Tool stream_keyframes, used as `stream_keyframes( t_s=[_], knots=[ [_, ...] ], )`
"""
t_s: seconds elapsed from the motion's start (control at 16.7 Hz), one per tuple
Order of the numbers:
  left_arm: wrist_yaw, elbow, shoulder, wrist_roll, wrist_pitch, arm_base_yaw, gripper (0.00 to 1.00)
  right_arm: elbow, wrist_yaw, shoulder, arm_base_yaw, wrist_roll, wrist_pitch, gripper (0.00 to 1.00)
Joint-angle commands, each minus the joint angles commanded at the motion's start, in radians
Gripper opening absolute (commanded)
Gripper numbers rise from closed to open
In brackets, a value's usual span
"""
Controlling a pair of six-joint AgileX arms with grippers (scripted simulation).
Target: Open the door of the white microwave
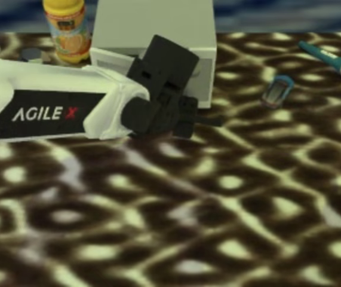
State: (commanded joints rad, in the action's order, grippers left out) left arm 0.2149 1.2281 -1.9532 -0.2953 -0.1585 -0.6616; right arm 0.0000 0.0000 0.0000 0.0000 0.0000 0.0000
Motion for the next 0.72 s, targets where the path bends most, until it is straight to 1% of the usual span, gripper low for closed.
stream_keyframes(
  t_s=[0.12,0.42,0.72],
  knots=[
    [-0.009,0.002,-0.001,-0.003,0.000,-0.007,0.00,0.000,0.000,0.000,0.000,0.000,0.000,1.00],
    [-0.030,-0.036,0.025,0.038,0.019,0.009,0.00,0.000,0.000,0.000,0.000,0.000,0.000,1.00],
    [-0.031,-0.037,0.025,0.038,0.020,0.009,0.00,0.000,0.000,0.000,0.000,0.000,0.000,1.00]
  ],
)
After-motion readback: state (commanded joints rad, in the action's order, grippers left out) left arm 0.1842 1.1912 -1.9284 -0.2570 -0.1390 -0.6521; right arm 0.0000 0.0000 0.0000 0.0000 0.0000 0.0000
